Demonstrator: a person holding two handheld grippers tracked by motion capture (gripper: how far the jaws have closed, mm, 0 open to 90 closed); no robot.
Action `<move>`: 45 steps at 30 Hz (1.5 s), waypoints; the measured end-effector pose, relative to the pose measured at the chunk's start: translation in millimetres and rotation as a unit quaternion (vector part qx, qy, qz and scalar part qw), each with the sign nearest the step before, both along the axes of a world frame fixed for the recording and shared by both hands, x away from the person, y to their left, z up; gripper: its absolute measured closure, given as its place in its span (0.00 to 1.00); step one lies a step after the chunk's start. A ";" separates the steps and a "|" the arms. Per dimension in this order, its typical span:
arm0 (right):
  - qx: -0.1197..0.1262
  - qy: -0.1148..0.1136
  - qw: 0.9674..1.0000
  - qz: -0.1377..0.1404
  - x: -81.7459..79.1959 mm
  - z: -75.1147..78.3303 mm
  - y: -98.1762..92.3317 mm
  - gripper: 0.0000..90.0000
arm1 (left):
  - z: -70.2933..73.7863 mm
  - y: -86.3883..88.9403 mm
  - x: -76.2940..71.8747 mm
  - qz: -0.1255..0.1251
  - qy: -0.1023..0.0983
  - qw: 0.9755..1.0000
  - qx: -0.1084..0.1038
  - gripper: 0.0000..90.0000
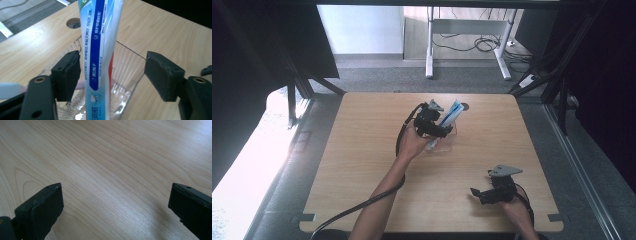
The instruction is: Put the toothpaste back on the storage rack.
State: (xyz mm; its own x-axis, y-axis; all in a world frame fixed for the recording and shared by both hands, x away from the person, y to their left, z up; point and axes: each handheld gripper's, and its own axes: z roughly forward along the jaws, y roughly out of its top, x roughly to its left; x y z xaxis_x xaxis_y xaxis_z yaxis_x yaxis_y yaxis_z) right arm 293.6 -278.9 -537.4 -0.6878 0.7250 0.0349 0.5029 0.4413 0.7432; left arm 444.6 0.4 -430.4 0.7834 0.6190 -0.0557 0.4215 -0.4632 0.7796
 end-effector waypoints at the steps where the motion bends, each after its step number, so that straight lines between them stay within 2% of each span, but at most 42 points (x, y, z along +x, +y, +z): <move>1: 0.000 0.000 1.000 0.000 0.0 0.0 0.0 0.00 | 0.0 0.0 0.0 0.000 0.000 1.000 0.000 0.29; 3: -0.001 0.000 1.000 0.000 -0.1 0.1 0.1 0.00 | 1.5 1.5 -1.7 -0.004 0.002 1.000 -0.005 0.26; 4: -0.001 0.001 1.000 0.000 -0.1 0.2 0.3 0.00 | 2.5 2.4 -2.6 -0.006 0.002 1.000 -0.006 0.21; 7: -0.001 0.001 1.000 0.000 -0.2 0.1 0.6 0.00 | 4.5 4.3 -5.8 -0.001 0.000 1.000 -0.011 0.16; 8: -0.001 0.001 1.000 0.000 -0.3 0.1 0.7 0.00 | 5.2 5.4 -6.7 0.001 0.002 1.000 -0.015 0.16; 14: -0.001 0.000 1.000 0.000 -0.2 0.1 0.6 0.00 | 6.5 9.9 -12.5 -0.003 0.007 1.000 -0.010 0.15; 19: -0.001 0.000 1.000 0.000 -0.4 0.1 1.2 0.00 | 6.5 14.6 -17.6 0.005 0.002 1.000 -0.015 0.14; 27: -0.001 -0.001 1.000 0.001 -0.5 0.3 1.3 0.00 | 2.5 18.9 -28.4 -0.001 -0.005 1.000 -0.011 0.14; 33: -0.001 -0.001 1.000 0.000 -0.7 0.5 1.3 0.00 | -0.4 22.0 -35.9 -0.004 -0.003 1.000 -0.009 0.14; 45: 0.001 -0.007 1.000 -0.001 -1.0 1.5 1.4 0.00 | -1.1 36.4 -54.0 -0.009 -0.002 1.000 -0.017 0.14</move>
